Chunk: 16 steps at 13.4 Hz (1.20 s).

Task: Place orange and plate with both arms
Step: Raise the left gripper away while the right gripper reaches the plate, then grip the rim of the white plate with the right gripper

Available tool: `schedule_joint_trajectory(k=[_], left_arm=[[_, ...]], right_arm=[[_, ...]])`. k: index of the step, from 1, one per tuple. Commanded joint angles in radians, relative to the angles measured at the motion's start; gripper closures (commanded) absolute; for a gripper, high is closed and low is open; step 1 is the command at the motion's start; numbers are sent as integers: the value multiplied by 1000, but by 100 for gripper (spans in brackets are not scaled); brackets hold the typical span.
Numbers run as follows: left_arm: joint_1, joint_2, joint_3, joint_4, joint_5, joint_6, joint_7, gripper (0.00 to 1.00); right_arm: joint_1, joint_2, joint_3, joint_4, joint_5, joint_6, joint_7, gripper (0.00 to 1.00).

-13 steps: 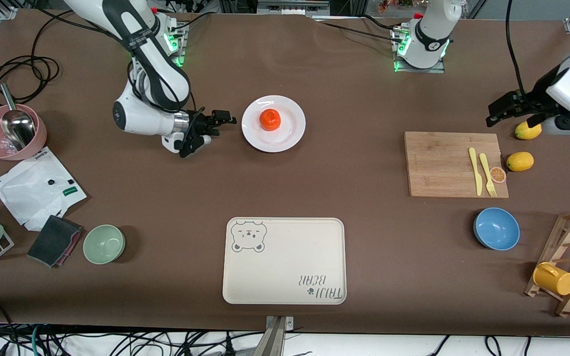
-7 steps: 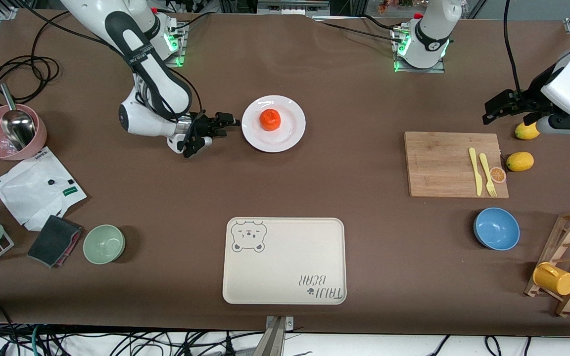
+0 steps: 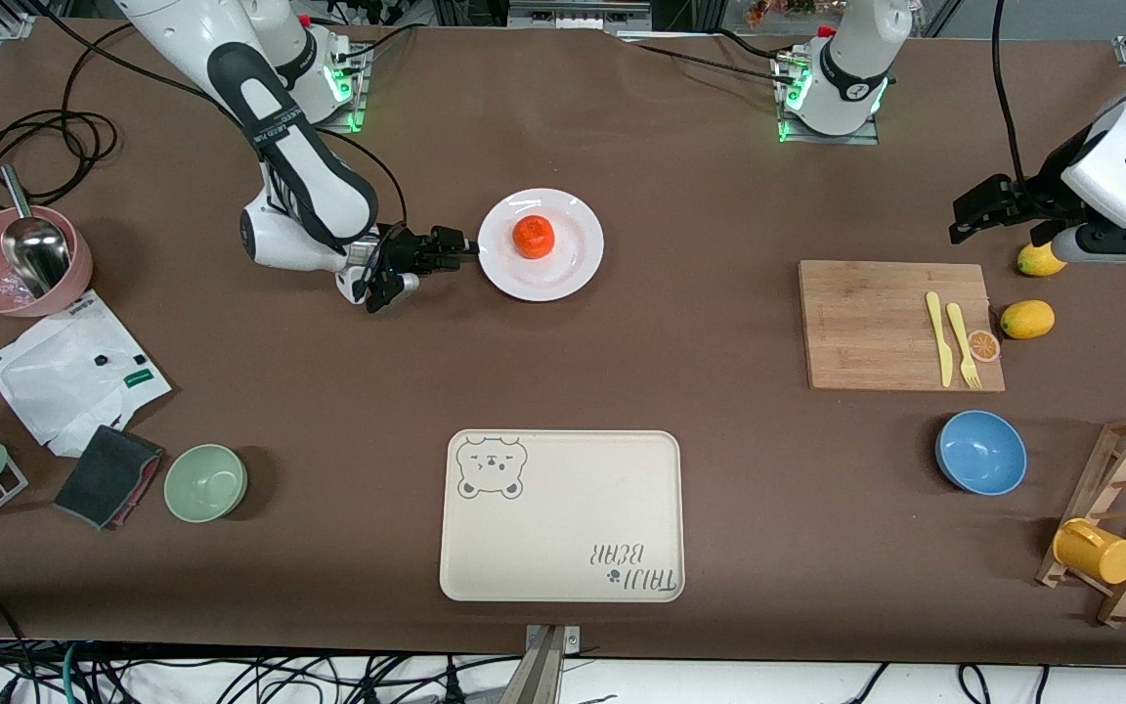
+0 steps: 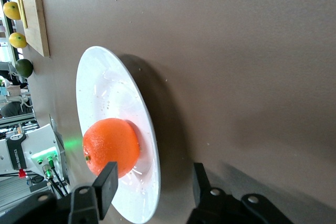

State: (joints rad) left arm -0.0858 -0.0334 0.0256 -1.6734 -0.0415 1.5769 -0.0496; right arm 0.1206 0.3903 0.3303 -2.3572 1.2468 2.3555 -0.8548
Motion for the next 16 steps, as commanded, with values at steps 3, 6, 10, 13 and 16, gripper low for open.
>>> schedule_joint_trajectory(k=[3,6,10,13,16], left_arm=[[-11,33,7,61,37,-34,63,0],[-11,33,-4,61,37,-35,63,0],[-11,33,-7,64,37,-48,62,0],[-9,33,-7,64,37,-49,63,0],[-9,33,-7,64,37,-55,63,0]], right_arm=[[5,15,7,3,68,16,-41,51],[14,27,7,3,83,22,-46,53],[48,44,7,6,180,39,-116,53],[50,48,9,4,181,51,-118,58],[50,51,9,4,181,51,-118,62]])
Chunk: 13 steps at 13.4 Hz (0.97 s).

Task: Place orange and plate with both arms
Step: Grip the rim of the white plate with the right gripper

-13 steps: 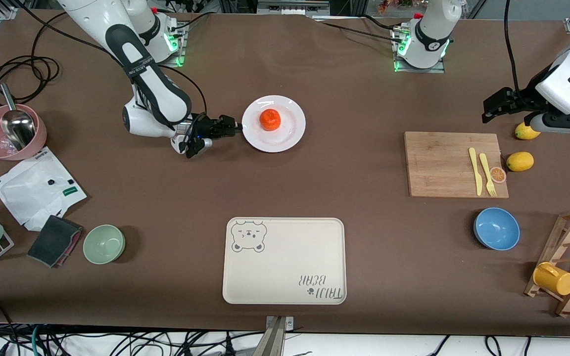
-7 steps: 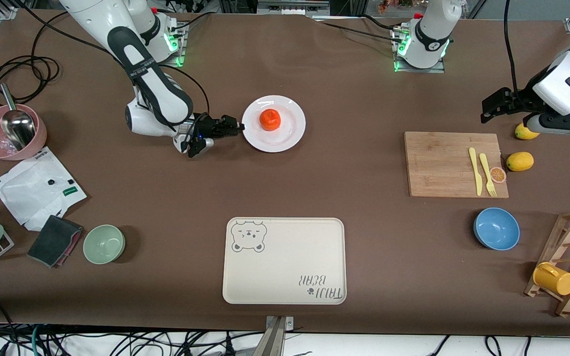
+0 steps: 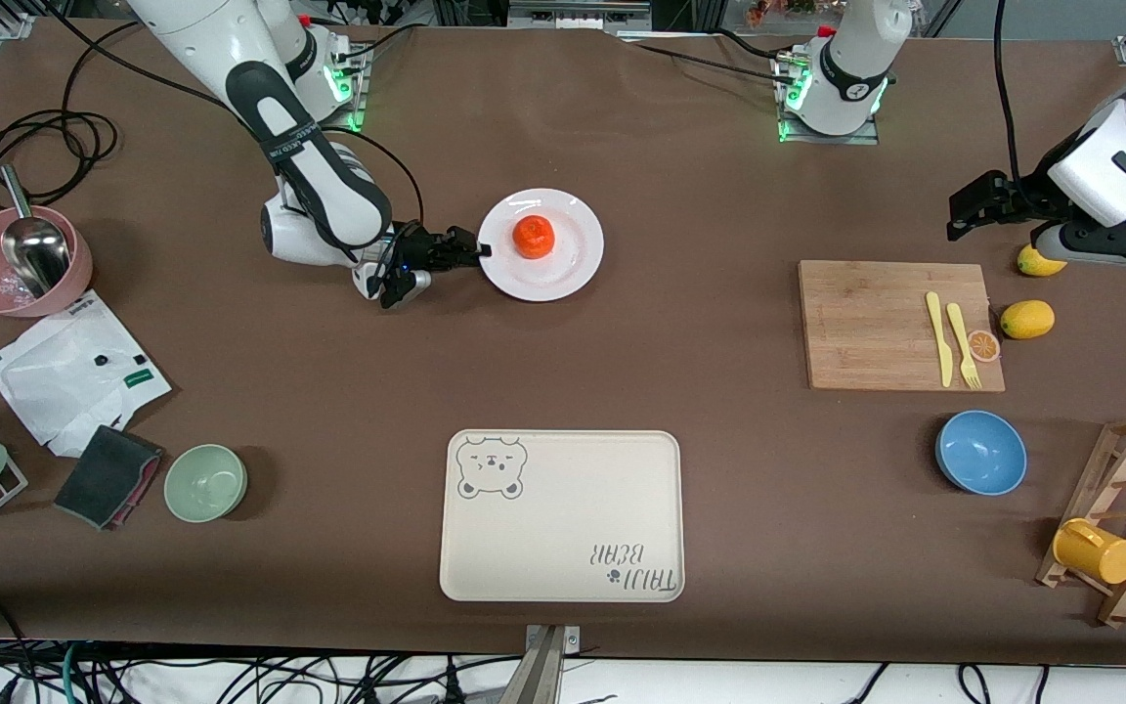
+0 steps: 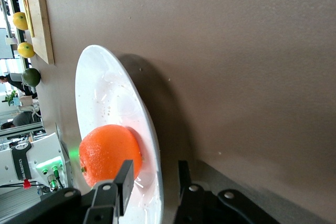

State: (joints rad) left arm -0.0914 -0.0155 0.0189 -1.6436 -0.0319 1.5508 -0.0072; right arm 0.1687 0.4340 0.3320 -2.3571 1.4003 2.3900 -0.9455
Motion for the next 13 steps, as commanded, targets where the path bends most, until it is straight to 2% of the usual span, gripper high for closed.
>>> schedule_joint_trajectory(k=[1,8,11,13], left_arm=[[-4,16,0,35,27,-31,21,0],[-4,17,0,41,27,-35,21,0],[-4,17,1,41,27,-38,21,0],[-2,17,1,41,27,-38,23,0]], right_arm=[[2,12,7,4,28,18,-27,63],[37,19,13,7,77,48,-27,66],[38,19,13,7,77,48,-27,72],[37,19,13,7,77,48,-27,81]])
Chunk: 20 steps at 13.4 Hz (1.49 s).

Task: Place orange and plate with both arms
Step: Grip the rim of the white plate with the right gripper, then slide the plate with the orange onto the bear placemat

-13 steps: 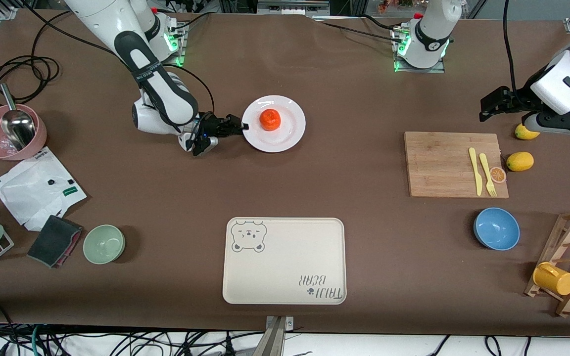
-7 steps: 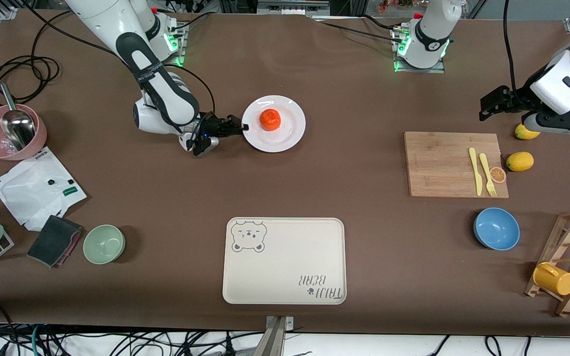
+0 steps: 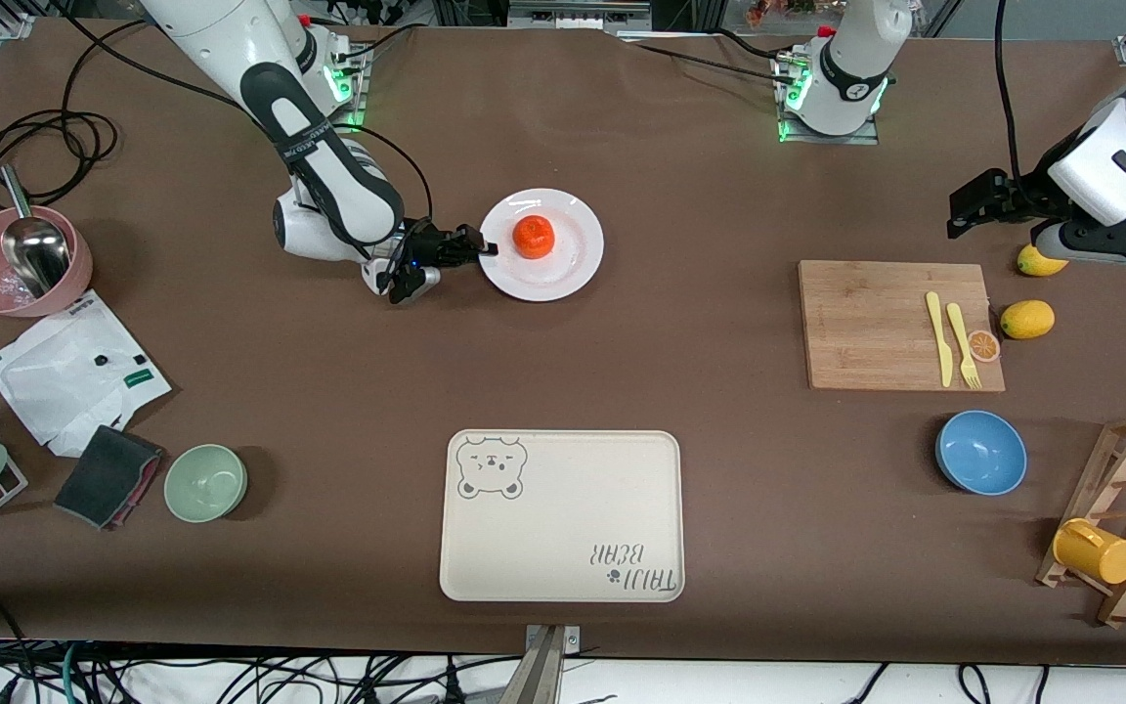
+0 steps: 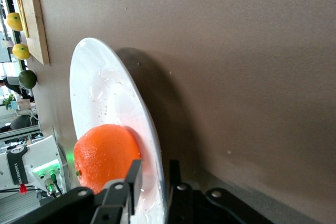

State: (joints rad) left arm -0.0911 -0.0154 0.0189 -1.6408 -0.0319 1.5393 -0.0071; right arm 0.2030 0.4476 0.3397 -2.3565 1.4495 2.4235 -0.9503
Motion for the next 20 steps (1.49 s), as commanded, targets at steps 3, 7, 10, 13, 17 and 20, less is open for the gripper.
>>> schedule_joint_trajectory(k=[3,7,10,13,17,20], left_arm=[[-2,17,1,38,27,-27,21,0],[-2,17,1,38,27,-30,21,0],[-4,17,-1,38,27,-31,21,0],[-3,17,-1,38,27,-31,21,0],[-2,17,-1,38,26,-31,21,0],[-4,17,-1,38,27,-31,21,0]], right_arm=[[3,5,5,6,28,14,-22,91],[3,13,5,6,28,14,-22,100],[3,11,5,6,28,12,-24,100],[0,2,5,23,28,3,-15,100],[-10,8,1,141,15,0,111,100],[-22,52,-7,270,12,-26,179,100]])
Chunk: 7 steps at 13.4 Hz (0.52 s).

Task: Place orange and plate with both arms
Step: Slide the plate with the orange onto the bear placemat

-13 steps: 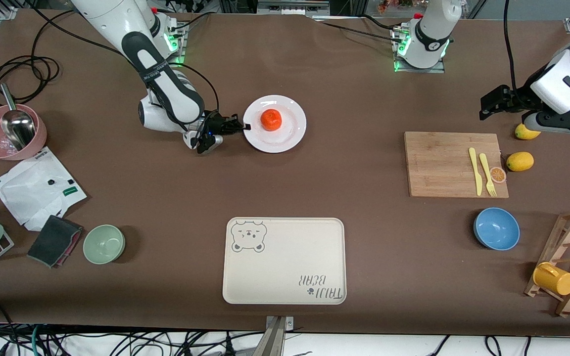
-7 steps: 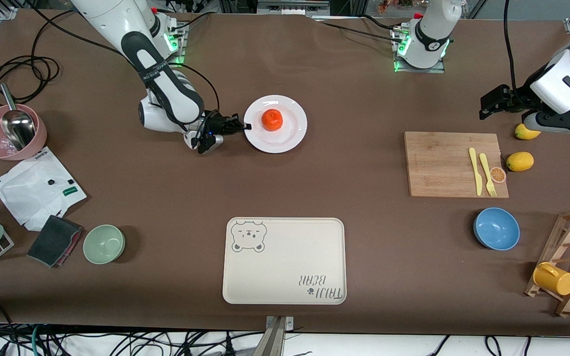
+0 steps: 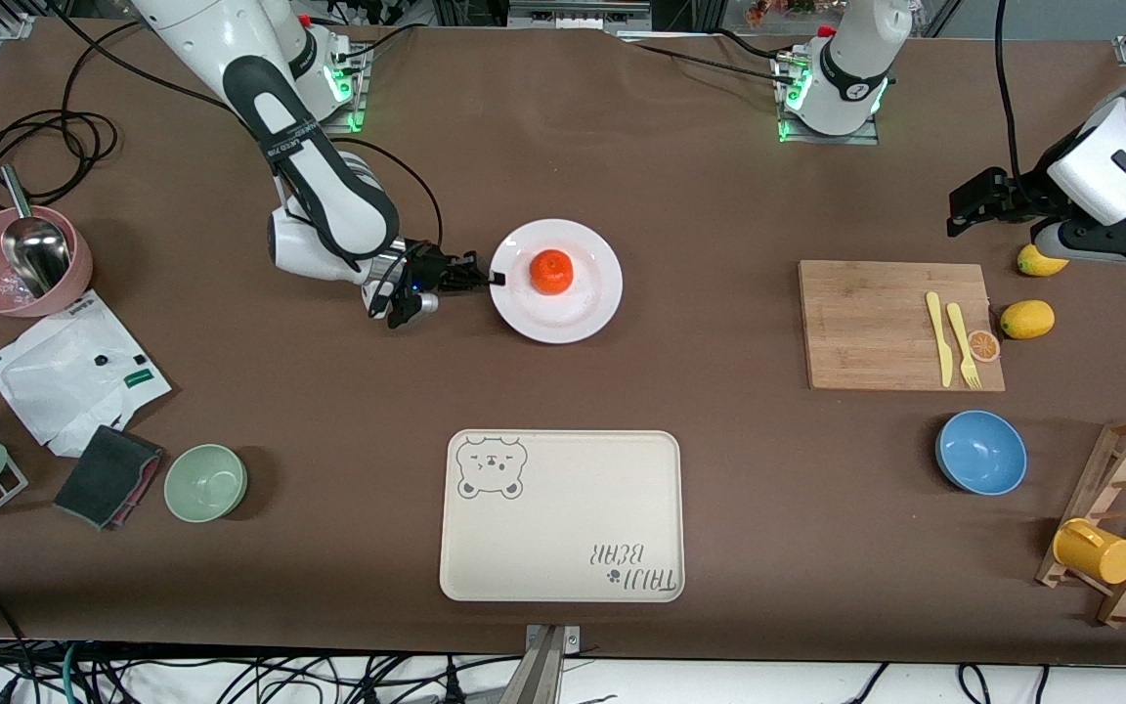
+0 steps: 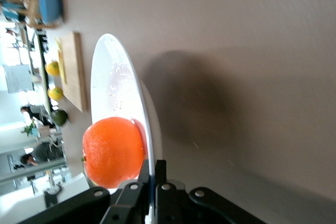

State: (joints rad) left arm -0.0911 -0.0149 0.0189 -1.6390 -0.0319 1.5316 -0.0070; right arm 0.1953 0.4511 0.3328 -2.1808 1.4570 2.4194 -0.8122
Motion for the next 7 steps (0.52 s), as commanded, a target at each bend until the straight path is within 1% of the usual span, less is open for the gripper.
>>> schedule_joint_trajectory(k=[1,4,5,6,7], left_arm=[[-4,16,-1,36,27,-24,21,0],[-4,16,-1,36,26,-24,21,0],[-4,16,-1,36,26,-24,21,0],[-4,16,-1,36,26,-24,21,0],[-4,16,-1,36,26,-24,21,0]], right_arm=[[-19,81,-4,155,5,-23,60,100],[-31,213,-8,387,-3,-34,109,100],[-33,275,-9,485,-33,-34,154,100],[-31,346,-12,586,-82,-34,200,100],[-21,416,-30,696,-122,-34,237,100]])
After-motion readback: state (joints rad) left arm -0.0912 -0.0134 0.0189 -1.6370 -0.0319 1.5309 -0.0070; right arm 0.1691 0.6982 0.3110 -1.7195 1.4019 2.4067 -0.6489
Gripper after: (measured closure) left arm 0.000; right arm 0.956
